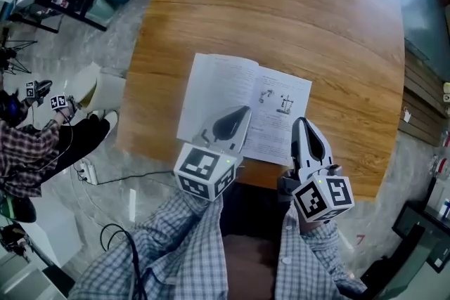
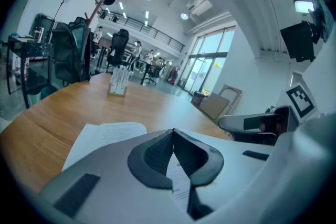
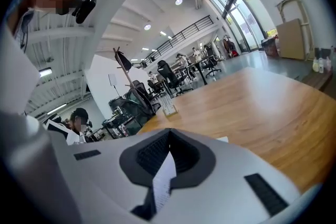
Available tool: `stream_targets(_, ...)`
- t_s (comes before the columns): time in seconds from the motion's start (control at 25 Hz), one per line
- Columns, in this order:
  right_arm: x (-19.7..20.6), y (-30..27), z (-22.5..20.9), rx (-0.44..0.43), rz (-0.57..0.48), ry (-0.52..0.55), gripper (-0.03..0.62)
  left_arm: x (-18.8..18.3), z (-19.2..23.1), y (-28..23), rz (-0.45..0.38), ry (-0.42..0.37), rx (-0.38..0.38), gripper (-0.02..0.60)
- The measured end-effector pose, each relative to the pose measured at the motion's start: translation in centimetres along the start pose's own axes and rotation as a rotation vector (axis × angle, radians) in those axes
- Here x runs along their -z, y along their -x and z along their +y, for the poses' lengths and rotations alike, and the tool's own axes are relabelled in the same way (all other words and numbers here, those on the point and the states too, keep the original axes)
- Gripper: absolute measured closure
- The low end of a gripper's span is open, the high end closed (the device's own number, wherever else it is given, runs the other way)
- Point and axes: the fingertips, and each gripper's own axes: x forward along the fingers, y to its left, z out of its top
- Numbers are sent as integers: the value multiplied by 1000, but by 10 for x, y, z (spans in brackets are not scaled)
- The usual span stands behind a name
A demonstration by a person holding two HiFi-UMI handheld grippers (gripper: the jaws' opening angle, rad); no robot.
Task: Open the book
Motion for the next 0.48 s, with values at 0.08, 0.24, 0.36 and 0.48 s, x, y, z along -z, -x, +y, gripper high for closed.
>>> stream_targets(0.08,-14,5,6,-6,-48,20,576,-16,-9,5,-33,9,22,574)
stream_targets(0.24,-43,14,20,-24,-138,83,576,-45,-23,15,-97,-21,38,574)
stream_targets(0.36,-65,19,31,-46,-211,149,576,-67,-32,22,-158,-95,43,574)
stream_targets(0.48,-76,22,36,-64,-256,174,576,-83,-44,28,-212,-170,63,574)
